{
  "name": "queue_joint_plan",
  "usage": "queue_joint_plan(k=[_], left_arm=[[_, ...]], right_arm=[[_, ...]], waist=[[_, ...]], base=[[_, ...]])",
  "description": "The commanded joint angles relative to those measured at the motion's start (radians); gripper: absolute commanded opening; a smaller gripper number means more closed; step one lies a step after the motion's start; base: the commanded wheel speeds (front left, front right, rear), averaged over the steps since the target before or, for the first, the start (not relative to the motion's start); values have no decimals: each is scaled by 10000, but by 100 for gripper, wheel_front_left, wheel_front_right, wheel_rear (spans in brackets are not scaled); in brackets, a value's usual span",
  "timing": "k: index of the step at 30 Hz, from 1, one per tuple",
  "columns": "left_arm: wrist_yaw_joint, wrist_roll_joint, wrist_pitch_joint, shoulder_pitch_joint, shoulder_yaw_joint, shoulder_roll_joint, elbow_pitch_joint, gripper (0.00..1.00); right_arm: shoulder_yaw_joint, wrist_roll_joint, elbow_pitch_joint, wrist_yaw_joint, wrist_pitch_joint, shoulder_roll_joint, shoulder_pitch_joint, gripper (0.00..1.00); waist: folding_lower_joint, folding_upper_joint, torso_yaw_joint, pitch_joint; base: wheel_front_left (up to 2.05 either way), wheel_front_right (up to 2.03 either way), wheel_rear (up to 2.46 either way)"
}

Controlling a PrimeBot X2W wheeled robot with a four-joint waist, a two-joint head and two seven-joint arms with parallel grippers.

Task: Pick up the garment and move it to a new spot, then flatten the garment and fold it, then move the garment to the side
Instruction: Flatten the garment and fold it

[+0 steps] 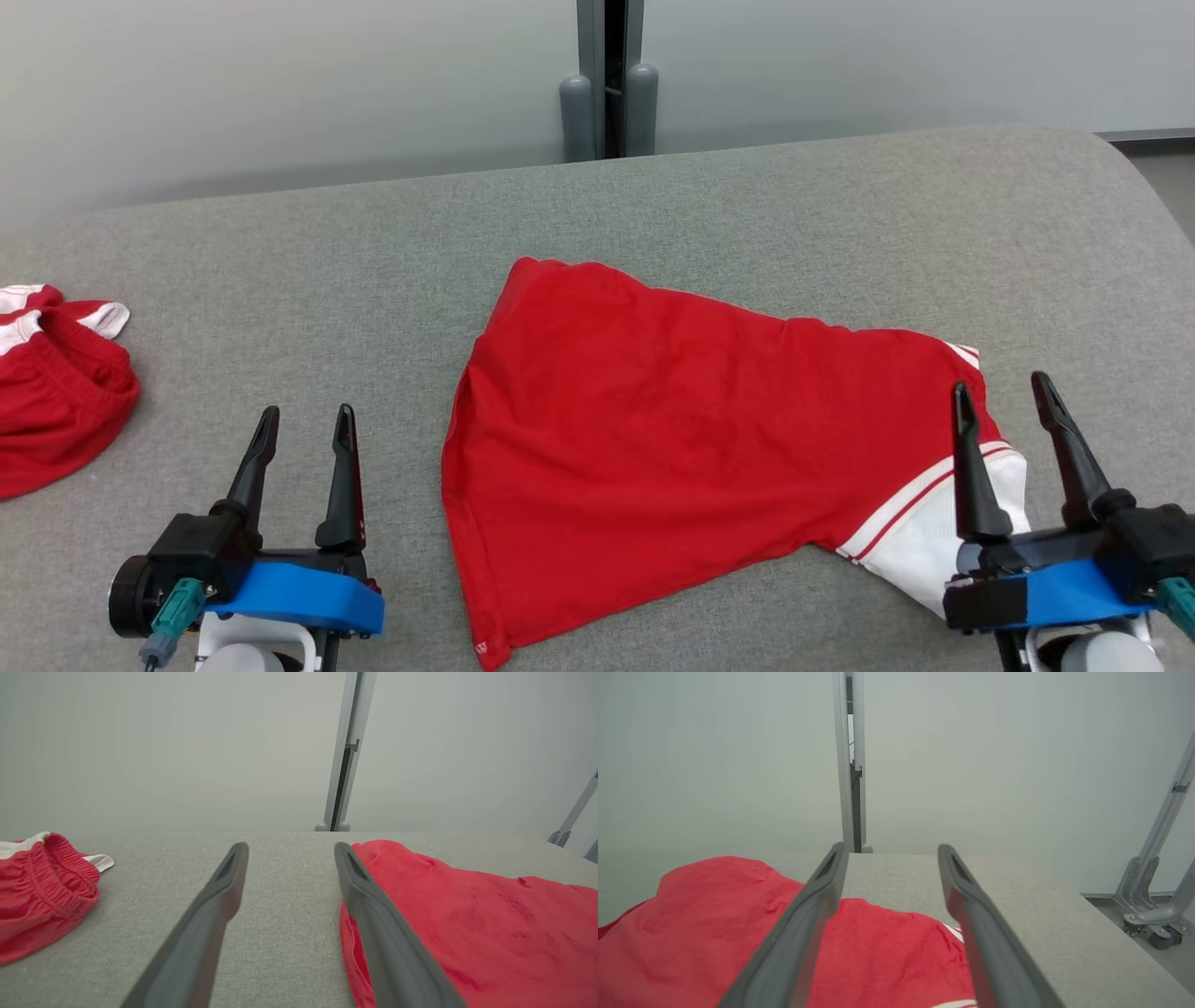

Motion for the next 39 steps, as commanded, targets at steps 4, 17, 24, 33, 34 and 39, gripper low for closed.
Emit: queue_joint_plan(k=[4, 17, 24, 33, 34, 39], left_arm=[[-5, 87, -31, -20, 43, 36, -37, 100], [-161, 383, -31, -403, -314, 33, 121, 100], [-306, 523, -31, -482, -1236, 39, 1038, 100], [-481, 627, -33, -449, -2002, 92, 2909, 100], [-495, 617, -33, -441, -2087, 110, 3043, 100], [-567, 557, 72, -324, -2605, 155, 3617, 100]], right_arm=[[400, -40, 410, -9, -160, 221, -496, 100], [713, -29, 949, -10, -160, 484, -1111, 100], [678, -48, 984, -9, -161, 518, -1179, 100], [550, -69, 1003, -9, -162, 551, -1134, 100], [543, -73, 998, -9, -162, 553, -1129, 100], [509, -101, 1012, -9, -161, 561, -1099, 100]], waist=[[0, 0, 72, 58], [0, 0, 152, 234], [0, 0, 23, 339], [0, 0, -78, 504], [0, 0, -80, 518], [0, 0, -67, 560]], base=[[0, 0, 0], [0, 0, 0], [0, 0, 0], [0, 0, 0], [0, 0, 0], [0, 0, 0]])
